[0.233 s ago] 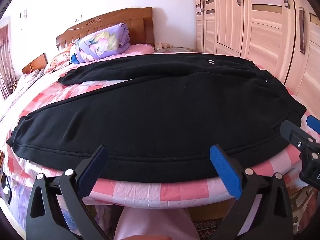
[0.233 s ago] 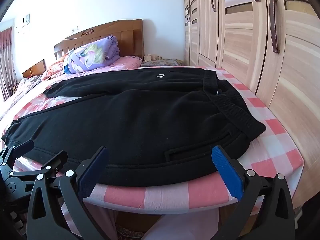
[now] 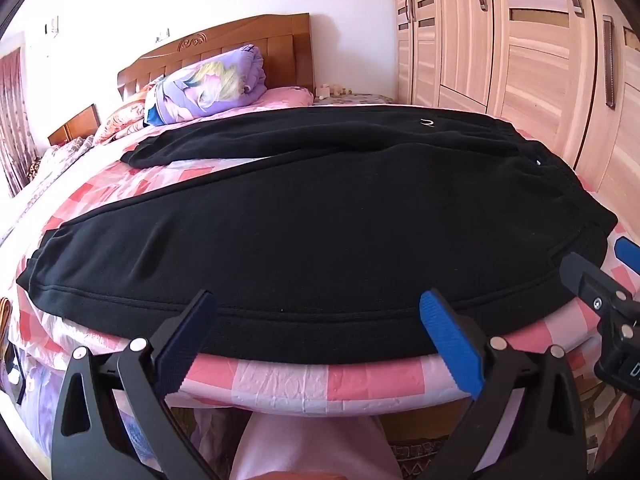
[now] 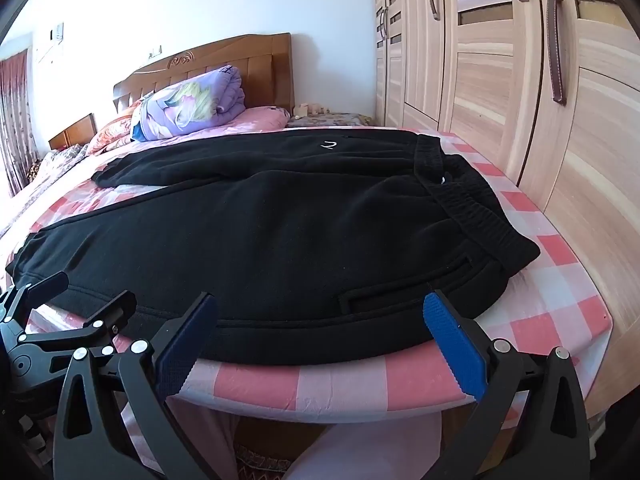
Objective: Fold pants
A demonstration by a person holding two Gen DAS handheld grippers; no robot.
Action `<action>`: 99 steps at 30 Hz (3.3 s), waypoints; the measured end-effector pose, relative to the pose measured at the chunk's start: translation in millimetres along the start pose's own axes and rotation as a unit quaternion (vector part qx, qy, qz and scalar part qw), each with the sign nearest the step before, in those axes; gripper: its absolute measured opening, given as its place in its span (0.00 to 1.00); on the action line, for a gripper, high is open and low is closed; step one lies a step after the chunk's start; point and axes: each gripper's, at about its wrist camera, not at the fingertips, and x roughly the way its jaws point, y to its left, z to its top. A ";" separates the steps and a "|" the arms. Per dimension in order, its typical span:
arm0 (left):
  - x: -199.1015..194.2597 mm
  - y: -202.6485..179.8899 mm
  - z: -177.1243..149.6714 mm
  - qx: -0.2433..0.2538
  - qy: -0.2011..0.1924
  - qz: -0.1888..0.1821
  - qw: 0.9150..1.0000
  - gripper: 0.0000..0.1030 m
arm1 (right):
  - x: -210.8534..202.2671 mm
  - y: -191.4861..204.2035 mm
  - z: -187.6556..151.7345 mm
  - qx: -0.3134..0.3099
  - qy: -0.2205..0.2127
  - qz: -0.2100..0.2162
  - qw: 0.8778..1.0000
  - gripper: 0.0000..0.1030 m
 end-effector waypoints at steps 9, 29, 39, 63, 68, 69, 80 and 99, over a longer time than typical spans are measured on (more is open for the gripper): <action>-2.4 7.3 -3.2 -0.012 -0.006 -0.001 1.000 0.99 | -0.8 0.6 -1.8 -0.005 0.003 -0.001 1.000 0.96; -2.7 11.8 -7.9 -0.027 0.003 0.001 1.000 0.99 | 3.4 -0.6 -4.6 -0.005 0.015 -0.007 1.000 0.96; -1.9 20.6 -8.4 -0.048 0.007 -0.001 0.999 0.99 | 5.6 0.0 -5.9 -0.006 0.017 -0.006 1.000 0.96; 1.3 25.0 -11.8 -0.060 0.020 -0.001 0.998 0.99 | 11.6 -2.5 -12.3 0.000 0.030 -0.003 1.000 0.96; 0.8 25.9 -12.3 -0.061 0.020 -0.001 0.998 0.99 | 11.6 -2.3 -12.5 0.000 0.030 -0.002 1.000 0.96; 0.8 26.0 -12.4 -0.061 0.020 -0.001 0.998 0.99 | 11.6 -2.1 -12.8 0.001 0.031 -0.002 1.000 0.96; 2.0 28.9 -14.4 -0.066 0.025 -0.001 0.997 0.99 | 13.9 -2.7 -15.9 0.003 0.035 -0.001 0.999 0.96; -12.2 33.1 -19.6 -0.071 0.047 -0.160 0.983 0.99 | 67.2 -65.6 113.2 0.001 -0.012 0.016 1.000 0.96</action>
